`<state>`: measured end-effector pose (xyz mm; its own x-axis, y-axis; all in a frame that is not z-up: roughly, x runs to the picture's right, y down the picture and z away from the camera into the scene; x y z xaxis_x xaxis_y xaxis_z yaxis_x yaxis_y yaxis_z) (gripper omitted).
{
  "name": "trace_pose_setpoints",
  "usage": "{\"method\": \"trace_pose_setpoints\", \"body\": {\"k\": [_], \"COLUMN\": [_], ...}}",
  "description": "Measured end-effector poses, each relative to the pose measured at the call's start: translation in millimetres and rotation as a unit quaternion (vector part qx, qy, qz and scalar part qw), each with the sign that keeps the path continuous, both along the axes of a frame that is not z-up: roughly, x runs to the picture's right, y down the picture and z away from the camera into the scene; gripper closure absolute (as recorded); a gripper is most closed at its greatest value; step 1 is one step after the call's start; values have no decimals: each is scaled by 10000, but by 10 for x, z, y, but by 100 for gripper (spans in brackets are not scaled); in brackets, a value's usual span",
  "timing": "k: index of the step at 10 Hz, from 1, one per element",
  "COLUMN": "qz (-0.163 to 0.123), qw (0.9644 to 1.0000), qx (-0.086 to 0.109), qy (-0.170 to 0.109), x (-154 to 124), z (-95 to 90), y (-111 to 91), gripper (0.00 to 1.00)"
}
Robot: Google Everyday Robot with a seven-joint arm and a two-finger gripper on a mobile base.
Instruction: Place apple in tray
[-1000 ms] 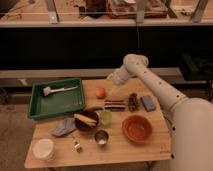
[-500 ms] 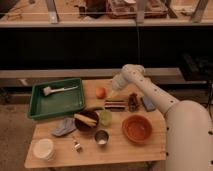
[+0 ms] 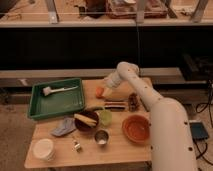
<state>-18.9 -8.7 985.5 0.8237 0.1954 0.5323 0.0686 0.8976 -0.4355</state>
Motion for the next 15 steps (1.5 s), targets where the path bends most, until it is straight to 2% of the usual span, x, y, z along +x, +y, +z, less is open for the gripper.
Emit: {"method": "trace_pose_setpoints", "body": {"k": [3, 5, 7, 8, 9, 11, 14, 15], "qz": [-386, -484, -481, -456, -451, -434, -384, -456], "qw": [9986, 9976, 9975, 9975, 9975, 9977, 9968, 9955], "qx": [-222, -374, -428, -434, -431, -343, -296, -210], "qy": [-301, -316, -305, -318, -336, -380, -633, -800], "x": [-192, -161, -116, -100, -78, -39, -149, -225], "z": [52, 131, 175, 174, 156, 84, -52, -187], "y": [124, 234, 270, 274, 283, 232, 166, 106], "gripper": [35, 35, 36, 42, 54, 71, 72, 72]}}
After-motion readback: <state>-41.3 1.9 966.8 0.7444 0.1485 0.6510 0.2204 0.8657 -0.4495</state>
